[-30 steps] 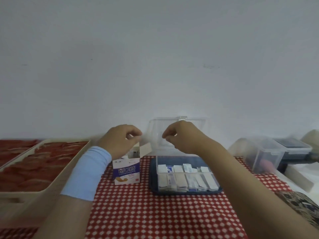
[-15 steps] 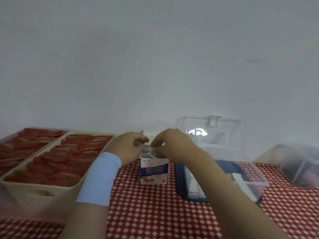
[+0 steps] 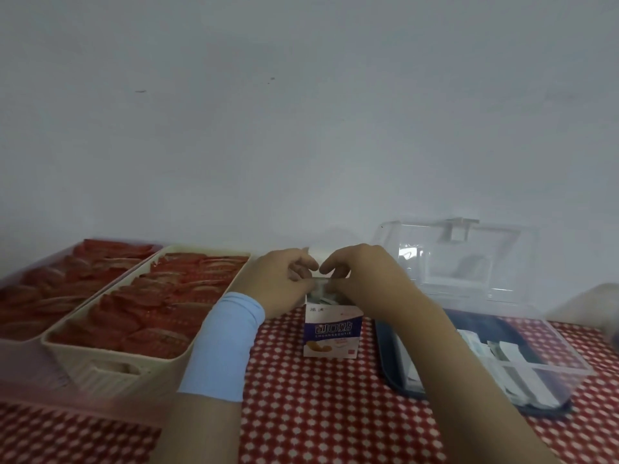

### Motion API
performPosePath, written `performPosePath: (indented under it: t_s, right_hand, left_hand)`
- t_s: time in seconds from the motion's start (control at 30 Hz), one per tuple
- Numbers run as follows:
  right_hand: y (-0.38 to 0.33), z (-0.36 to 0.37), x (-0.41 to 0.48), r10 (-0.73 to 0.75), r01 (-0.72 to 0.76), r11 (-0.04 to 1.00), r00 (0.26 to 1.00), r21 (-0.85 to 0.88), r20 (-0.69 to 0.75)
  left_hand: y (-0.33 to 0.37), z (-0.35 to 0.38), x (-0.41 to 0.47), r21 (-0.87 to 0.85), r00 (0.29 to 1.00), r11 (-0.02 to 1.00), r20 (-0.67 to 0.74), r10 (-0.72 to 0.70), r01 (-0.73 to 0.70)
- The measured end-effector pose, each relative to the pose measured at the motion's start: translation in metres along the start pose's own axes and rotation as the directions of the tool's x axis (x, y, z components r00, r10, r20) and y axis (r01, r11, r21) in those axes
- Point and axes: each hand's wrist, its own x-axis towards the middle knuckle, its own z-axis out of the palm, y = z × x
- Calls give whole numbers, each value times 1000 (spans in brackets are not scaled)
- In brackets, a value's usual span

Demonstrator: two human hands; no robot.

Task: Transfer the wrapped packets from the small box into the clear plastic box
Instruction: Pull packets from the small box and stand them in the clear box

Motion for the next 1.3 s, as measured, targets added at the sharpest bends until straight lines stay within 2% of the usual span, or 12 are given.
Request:
performPosePath:
  t_s: [0.27,0.33,0.43,0.53,0.63,0.73,0.83,1.07,1.2,1.3]
  right_hand:
    - [16,-7,-3,6,17,971,995,237,-98]
    - [18,-12,-3,33,22,946,986,322,-164]
    - [15,-22,-5,54,69,893,965,445,-258]
    - [8,-29,-8,38,131,845,952,518,-303]
    - [-1,-30,-11,-6,173,793,961,584,-276]
    - [-9,-25,-13,-31,189,718,970,670,-240]
    - [-14,-21,-15,-32,181,664,976,725,-214]
    - [-8,-16,-12,-58,171,720,981,672,-188]
    - [-8,-18,-11,-49,166,713,981,681,-188]
    - [-8,-17,-9,-20,139,795,979,591,-204]
  left_hand:
    - [1,6,3,-6,1000,1000,-18,-5,5]
    - [1,5,3,-69,999,997,-46,28,-31]
    - [6,2,3,-304,996,950,-81,42,-65]
    - [15,-1,-1,-581,999,813,-16,31,-34]
    - [20,-4,-7,-803,980,585,188,71,112]
    - [22,-5,-15,-871,942,437,310,132,226]
    - [21,-5,-15,-917,943,320,297,150,237]
    - [17,-4,-14,-907,965,386,233,123,170]
    - [18,-1,-14,-919,968,359,222,120,166]
    - [20,2,-12,-922,975,352,203,88,160]
